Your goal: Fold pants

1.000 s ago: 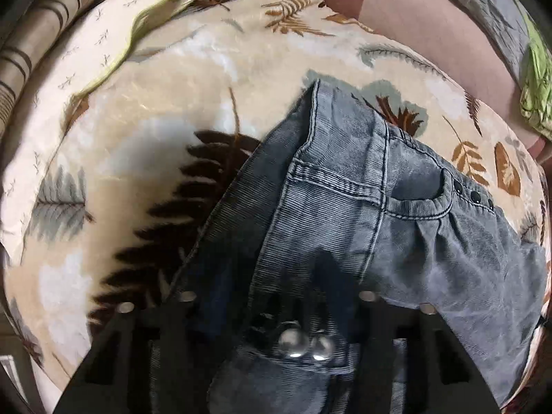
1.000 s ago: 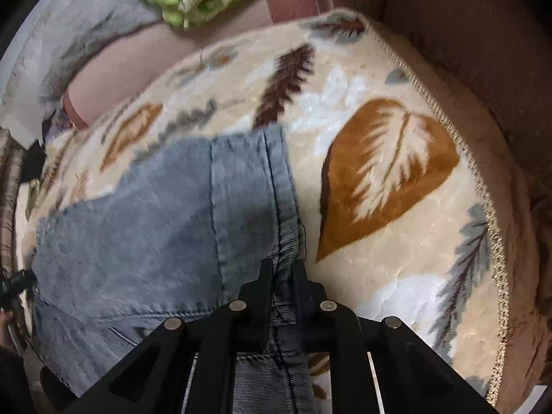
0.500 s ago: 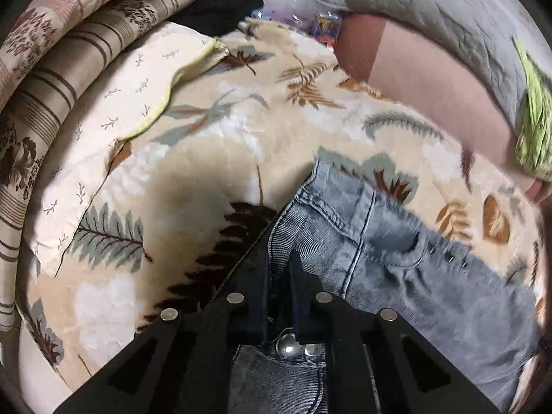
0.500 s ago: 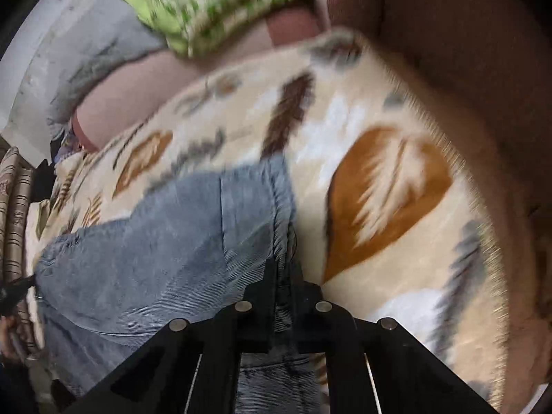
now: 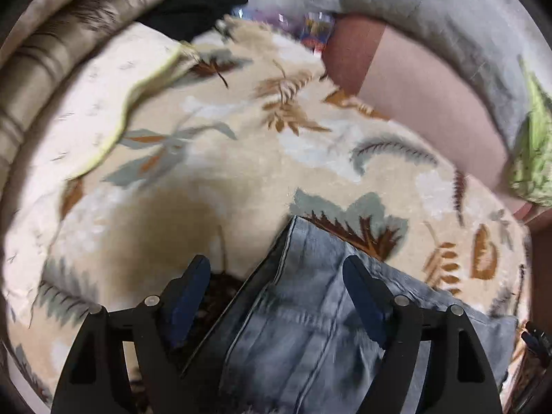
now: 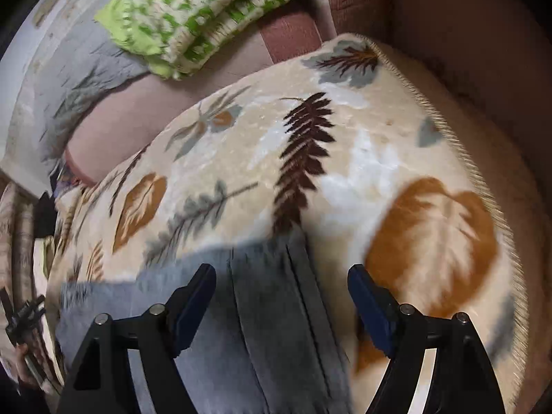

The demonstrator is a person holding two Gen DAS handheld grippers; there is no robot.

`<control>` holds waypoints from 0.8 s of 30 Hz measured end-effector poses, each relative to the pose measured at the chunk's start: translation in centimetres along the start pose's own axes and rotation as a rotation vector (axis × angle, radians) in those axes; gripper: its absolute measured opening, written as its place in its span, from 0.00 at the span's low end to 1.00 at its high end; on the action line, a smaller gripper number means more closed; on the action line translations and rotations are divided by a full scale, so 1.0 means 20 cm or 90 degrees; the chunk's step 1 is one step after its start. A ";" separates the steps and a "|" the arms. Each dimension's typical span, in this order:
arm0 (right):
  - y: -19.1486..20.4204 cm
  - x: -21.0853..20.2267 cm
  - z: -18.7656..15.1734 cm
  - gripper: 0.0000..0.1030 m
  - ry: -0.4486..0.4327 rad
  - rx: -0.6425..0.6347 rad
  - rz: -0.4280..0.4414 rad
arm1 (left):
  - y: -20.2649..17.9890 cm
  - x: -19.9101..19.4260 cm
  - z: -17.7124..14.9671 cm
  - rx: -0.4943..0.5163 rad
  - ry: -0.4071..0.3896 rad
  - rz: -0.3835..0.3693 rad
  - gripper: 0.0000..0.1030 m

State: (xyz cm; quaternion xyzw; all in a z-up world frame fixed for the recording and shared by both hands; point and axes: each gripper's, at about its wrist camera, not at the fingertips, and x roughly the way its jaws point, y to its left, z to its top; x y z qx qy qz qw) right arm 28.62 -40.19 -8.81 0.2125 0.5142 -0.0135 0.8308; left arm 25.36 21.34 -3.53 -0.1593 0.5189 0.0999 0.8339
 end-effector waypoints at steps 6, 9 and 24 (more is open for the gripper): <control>0.06 0.12 -0.03 0.42 0.051 -0.044 -0.041 | -0.06 0.28 0.05 0.007 0.088 0.028 0.17; 0.07 0.09 -0.02 0.15 0.057 -0.054 -0.036 | -0.10 0.25 0.07 0.027 0.072 0.038 0.13; 0.08 -0.89 -0.59 0.15 -0.215 -0.044 0.106 | 0.38 -0.87 -0.48 -0.004 -0.162 -0.144 0.13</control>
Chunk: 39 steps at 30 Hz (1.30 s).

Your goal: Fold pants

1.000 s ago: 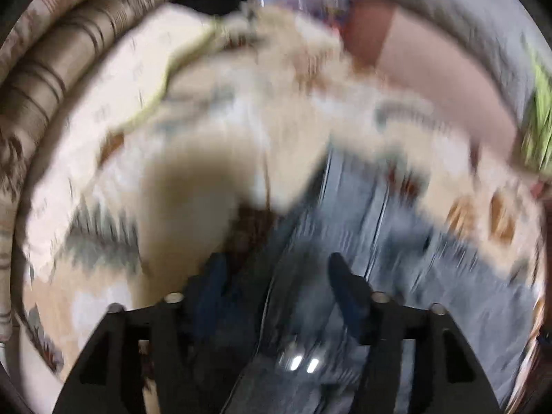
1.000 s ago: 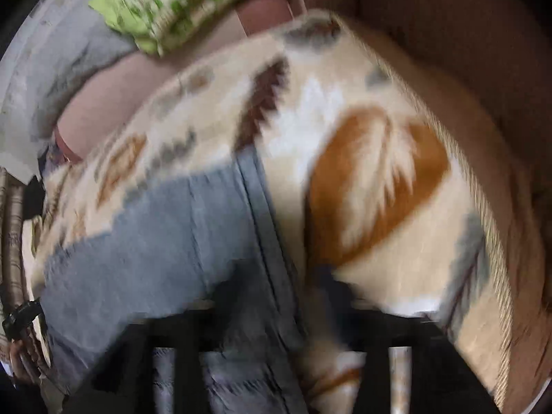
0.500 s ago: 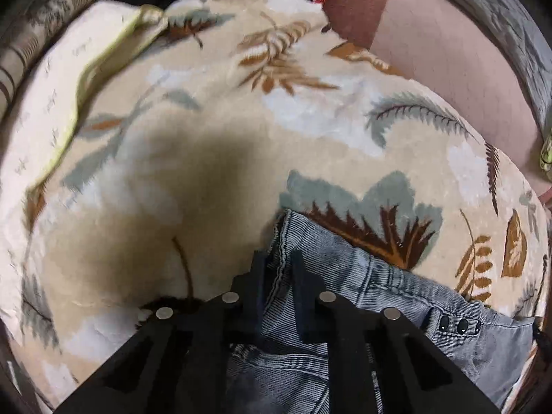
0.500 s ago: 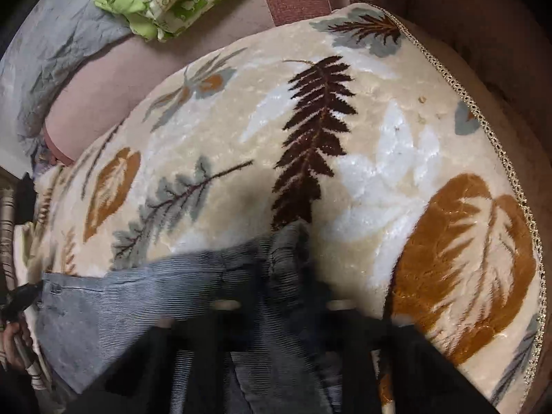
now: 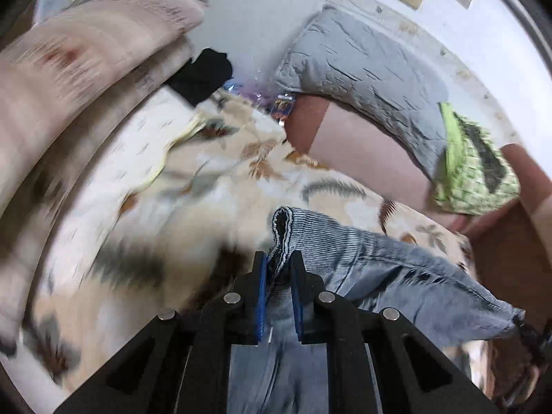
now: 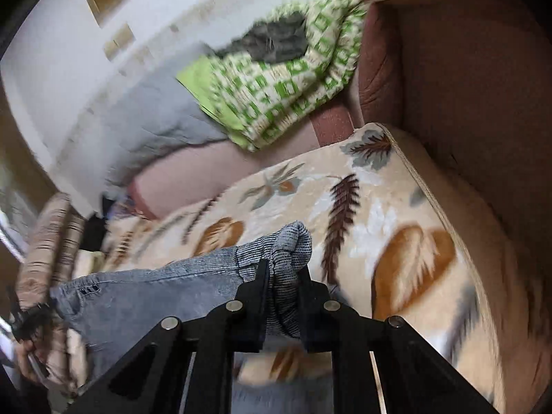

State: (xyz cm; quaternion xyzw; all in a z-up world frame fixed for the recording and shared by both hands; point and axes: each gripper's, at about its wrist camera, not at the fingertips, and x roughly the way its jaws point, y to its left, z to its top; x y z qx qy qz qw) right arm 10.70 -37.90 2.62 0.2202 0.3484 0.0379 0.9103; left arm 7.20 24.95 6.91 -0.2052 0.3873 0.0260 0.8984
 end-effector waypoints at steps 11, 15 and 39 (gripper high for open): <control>-0.49 -0.39 -0.89 0.65 0.087 0.216 -0.105 | 0.58 -0.11 -0.50 -0.130 0.117 0.149 0.29; -0.37 -0.37 -0.83 0.71 0.083 0.262 -0.001 | 0.26 -0.12 -0.44 -0.054 0.057 0.097 0.69; 0.16 -0.42 -0.17 0.20 -0.045 0.088 0.029 | -0.01 0.32 -0.72 0.145 0.129 0.157 0.74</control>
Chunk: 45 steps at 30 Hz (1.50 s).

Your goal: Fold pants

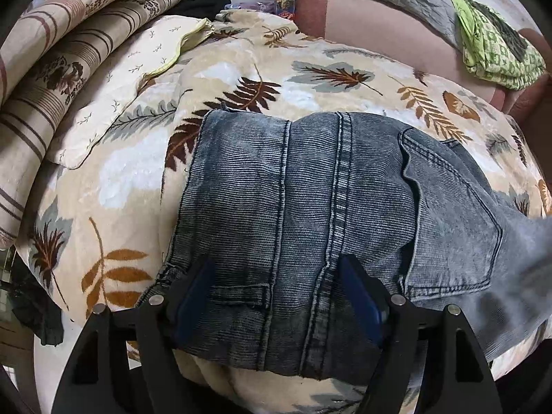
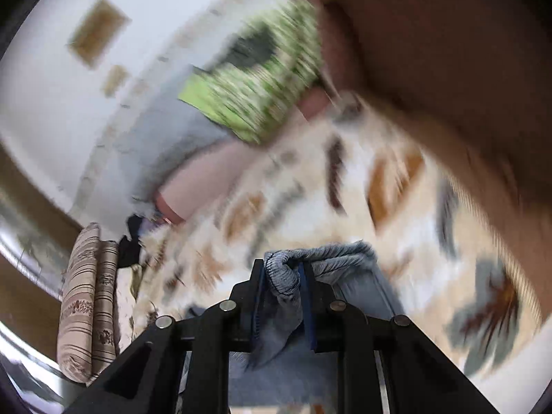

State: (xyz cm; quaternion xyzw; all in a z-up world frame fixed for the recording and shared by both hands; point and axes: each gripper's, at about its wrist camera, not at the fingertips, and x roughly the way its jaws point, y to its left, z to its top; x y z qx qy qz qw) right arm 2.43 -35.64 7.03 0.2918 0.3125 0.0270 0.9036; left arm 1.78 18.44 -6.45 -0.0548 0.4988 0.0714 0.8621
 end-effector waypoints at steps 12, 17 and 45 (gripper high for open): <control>-0.56 0.11 -0.55 0.57 0.121 0.097 -0.200 | 0.01 -0.03 0.04 -0.007 0.035 0.000 0.75; -0.29 0.08 -0.45 0.69 0.073 0.026 -0.110 | 0.01 -0.13 0.07 -0.052 -0.006 -0.017 0.75; 1.19 1.69 -0.80 0.05 0.495 -0.410 0.088 | -0.03 0.03 0.00 0.002 -0.036 0.029 0.96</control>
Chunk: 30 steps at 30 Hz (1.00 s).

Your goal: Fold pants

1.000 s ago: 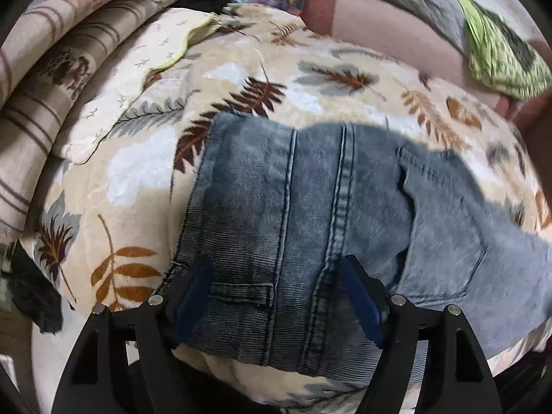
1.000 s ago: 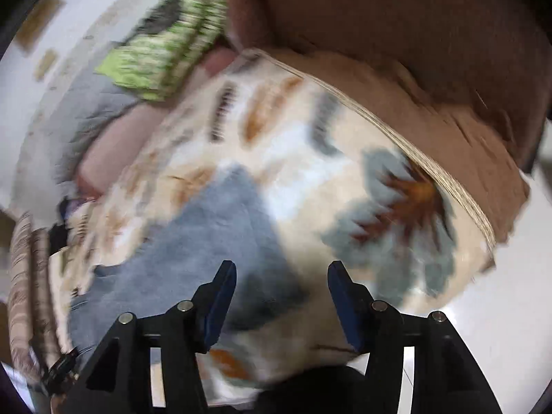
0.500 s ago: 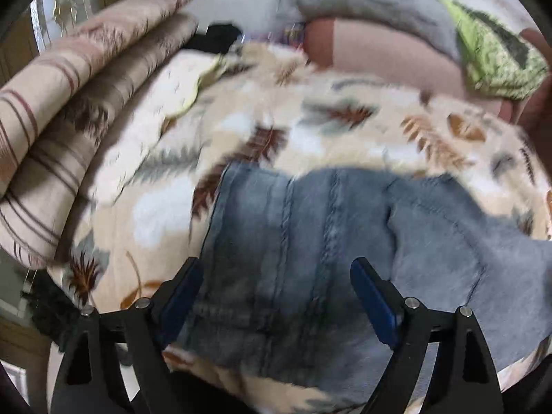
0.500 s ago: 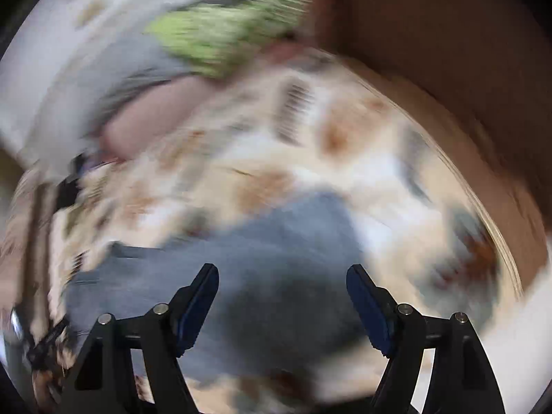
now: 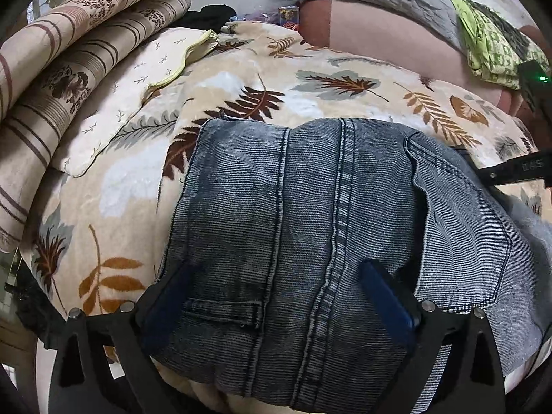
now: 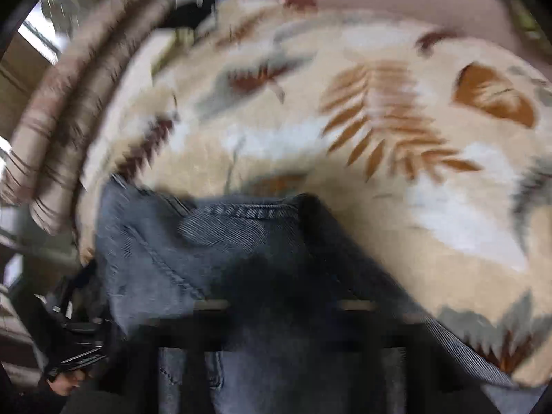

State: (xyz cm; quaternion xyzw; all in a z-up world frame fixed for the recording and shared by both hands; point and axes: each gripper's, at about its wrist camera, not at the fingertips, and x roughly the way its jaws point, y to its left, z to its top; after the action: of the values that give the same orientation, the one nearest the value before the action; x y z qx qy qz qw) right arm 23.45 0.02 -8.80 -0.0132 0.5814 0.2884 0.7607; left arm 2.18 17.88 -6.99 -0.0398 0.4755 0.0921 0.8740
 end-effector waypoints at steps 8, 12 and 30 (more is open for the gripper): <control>-0.02 -0.02 0.11 0.02 -0.067 -0.009 -0.087 | -0.01 -0.21 0.11 -0.065 -0.039 -0.036 0.96; -0.11 0.03 0.04 0.05 -0.071 0.044 -0.037 | -0.15 0.01 0.05 0.034 0.065 0.024 0.98; -0.31 -0.40 -0.66 0.89 -0.137 0.253 0.026 | -0.13 0.03 0.02 0.009 0.054 0.030 1.00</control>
State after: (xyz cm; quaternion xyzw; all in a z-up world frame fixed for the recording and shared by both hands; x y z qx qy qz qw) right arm 13.41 -13.16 -7.87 0.1793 0.5425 0.1835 0.7999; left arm 3.35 15.46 -7.36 -0.0262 0.5136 0.1078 0.8508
